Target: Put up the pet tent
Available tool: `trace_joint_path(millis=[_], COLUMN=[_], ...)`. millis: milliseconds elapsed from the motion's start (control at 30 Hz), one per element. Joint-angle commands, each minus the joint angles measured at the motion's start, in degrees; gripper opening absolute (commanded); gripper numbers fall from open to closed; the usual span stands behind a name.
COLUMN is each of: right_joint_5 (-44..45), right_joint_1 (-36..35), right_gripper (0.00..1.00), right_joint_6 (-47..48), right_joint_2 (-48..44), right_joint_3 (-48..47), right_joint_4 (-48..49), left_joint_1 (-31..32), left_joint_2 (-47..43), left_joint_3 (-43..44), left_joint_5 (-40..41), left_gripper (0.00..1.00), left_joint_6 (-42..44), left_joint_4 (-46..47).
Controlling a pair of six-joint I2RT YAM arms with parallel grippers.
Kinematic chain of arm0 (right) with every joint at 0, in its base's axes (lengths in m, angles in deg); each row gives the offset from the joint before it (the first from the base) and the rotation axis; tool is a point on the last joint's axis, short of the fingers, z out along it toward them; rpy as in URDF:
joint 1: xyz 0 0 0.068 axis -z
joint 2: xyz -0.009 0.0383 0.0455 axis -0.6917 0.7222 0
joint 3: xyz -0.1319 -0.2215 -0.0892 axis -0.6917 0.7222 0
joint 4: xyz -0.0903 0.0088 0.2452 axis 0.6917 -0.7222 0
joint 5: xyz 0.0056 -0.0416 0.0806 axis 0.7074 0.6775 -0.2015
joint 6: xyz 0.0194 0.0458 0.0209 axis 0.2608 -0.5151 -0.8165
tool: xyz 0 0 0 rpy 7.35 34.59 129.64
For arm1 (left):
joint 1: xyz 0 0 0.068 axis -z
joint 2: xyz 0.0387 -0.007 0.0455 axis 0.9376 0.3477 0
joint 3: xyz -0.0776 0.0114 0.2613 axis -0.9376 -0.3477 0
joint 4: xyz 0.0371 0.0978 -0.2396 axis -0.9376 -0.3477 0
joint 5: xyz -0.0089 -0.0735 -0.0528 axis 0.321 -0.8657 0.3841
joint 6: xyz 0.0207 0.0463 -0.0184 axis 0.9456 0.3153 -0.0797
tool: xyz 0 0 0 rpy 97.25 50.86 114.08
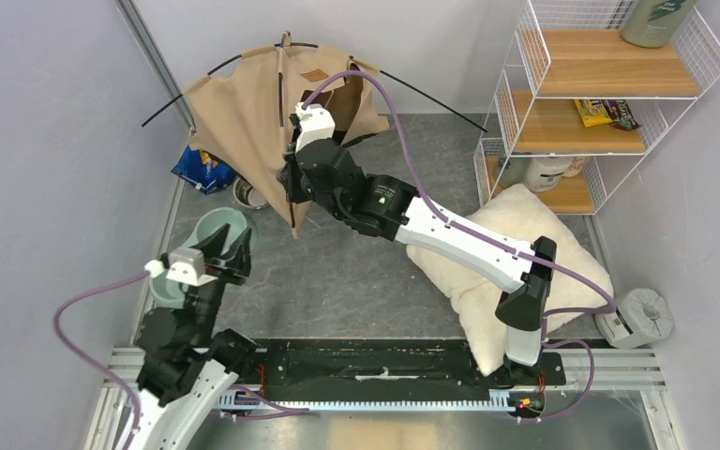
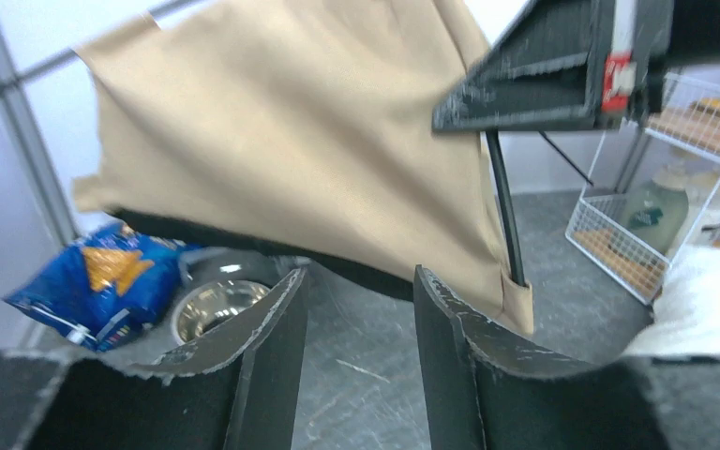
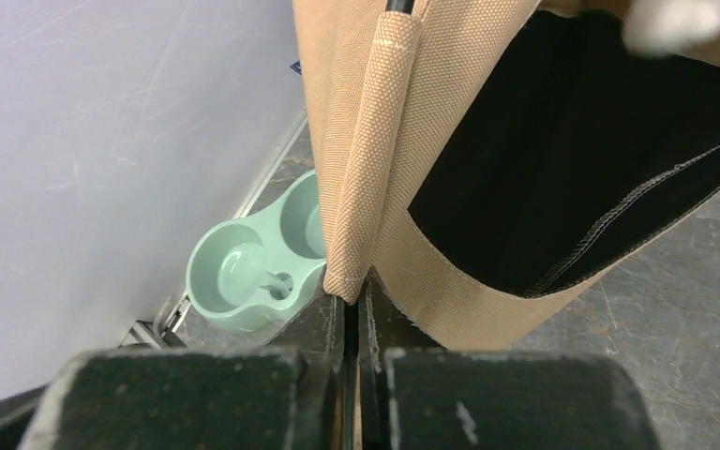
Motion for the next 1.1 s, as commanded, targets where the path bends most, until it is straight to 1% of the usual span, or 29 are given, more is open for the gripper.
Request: trace_joint_path(millis=[0,67,133,167,233,267,300,367,433,567,700,833,900,967,1067], right_joint_5=[-4.8,-7.7,-11.6,-14.0,-15.9,-16.6,-18.3,-21.4,-24.6,-31.4,-30.8,-34.3,-39.4,-43.0,-45.4], right_joint_1=[-0.2,-0.1,-0.1,-0.1,0.0,0.3,1.0,3.3,5.7,11.4,16.9,22.6,26.8,29.6,32.1], right_gripper=[0.0,0.0,0.0,0.0,0.0,0.0,0.0,0.0,0.0,0.0,0.0,0.0,0.0,0.0,0.0], right_joint_6=[0.9,3.4,7.1,9.5,13.5,14.6,15.8,16.4,17.1,18.6,20.8,23.6,24.1,24.6,25.9], right_joint_2=[-2.5,-2.2,-2.3,-2.6,-3.7,-4.6,-5.7,-8.1,-10.4,-15.5,-21.9,-29.3,-32.2,-34.8,-38.3], right_joint_3=[-4.8,-5.3,-4.7,-4.2,-2.5,-1.0,1.1,5.0,8.1,13.7,21.6,31.0,35.3,38.3,41.4], right_joint_4=[5.3,6.0,6.8,7.0,6.7,6.7,6.6,6.5,6.3,5.2,2.8,1.7,0.0,-1.8,-5.6], left_joint_1=[-0.1,-0.1,-0.1,-0.1,0.0,0.0,0.0,0.0,0.0,0.0,0.0,0.0,0.0,0.0,0.0], left_joint_2=[-3.4,-3.3,-3.1,-2.8,-1.9,-1.1,-0.9,2.4,5.0,10.0,14.2,17.0,18.2,19.3,21.6], left_joint_3=[9.6,13.1,16.4,18.1,21.2,22.7,24.4,27.0,29.7,34.2,38.3,40.0,39.8,39.2,38.4], left_joint_5=[4.3,5.7,7.4,8.8,12.1,13.0,12.1,8.1,6.3,6.0,5.5,5.8,6.0,7.5,10.8], left_gripper=[0.55,0.64,0.71,0.76,0.81,0.82,0.82,0.83,0.84,0.84,0.84,0.84,0.84,0.84,0.84], left_joint_6=[5.9,5.7,4.5,2.9,-1.9,-4.1,-4.7,-3.8,-4.4,-6.2,-7.6,-8.7,-8.9,-9.7,-10.8], left_joint_4=[-9.7,-11.1,-11.4,-11.6,-12.5,-13.3,-14.6,-16.9,-19.4,-23.2,-25.5,-26.5,-26.7,-27.0,-27.1])
